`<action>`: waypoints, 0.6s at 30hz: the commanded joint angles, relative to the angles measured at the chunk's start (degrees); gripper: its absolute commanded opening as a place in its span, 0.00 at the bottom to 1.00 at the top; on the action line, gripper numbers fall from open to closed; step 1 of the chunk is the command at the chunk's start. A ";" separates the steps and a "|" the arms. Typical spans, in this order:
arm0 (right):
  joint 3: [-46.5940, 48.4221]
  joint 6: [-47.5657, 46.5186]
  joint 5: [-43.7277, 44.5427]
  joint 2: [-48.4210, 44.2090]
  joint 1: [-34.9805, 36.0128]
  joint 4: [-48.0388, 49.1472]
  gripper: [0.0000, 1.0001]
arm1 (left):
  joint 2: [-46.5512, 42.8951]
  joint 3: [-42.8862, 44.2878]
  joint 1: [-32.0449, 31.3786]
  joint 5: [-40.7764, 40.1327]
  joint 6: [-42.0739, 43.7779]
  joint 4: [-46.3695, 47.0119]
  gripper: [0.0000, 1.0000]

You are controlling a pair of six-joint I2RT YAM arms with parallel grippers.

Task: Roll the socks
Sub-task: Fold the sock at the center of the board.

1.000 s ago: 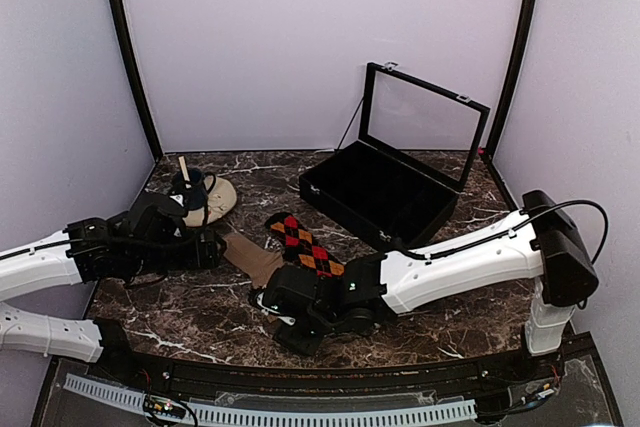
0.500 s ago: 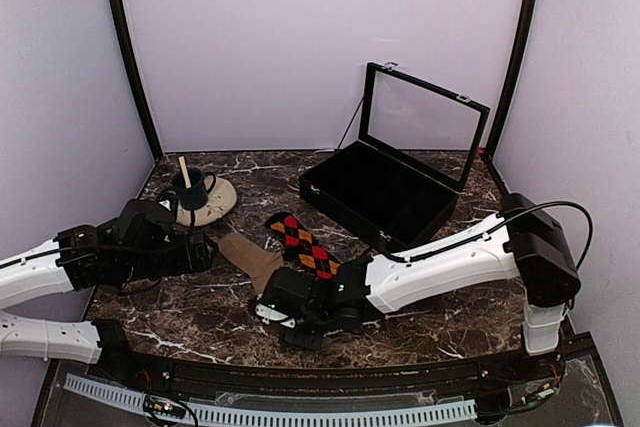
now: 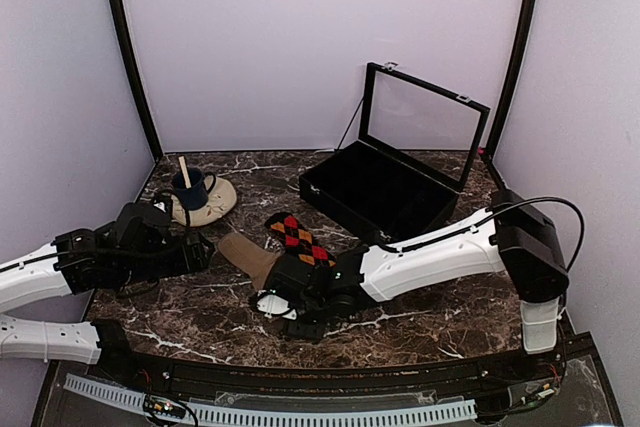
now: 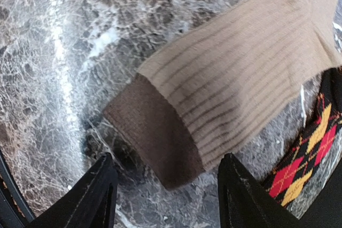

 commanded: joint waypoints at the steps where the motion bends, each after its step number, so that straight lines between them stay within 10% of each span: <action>1: 2.35 -2.87 -3.09 1.75 -0.27 -0.37 0.59 | -0.68 -0.81 -0.16 -1.70 -1.15 -0.55 0.90; 18: 3.30 -4.54 -6.19 4.04 -1.88 -6.03 0.10 | -1.24 -1.27 -0.08 -3.56 -2.12 0.52 0.90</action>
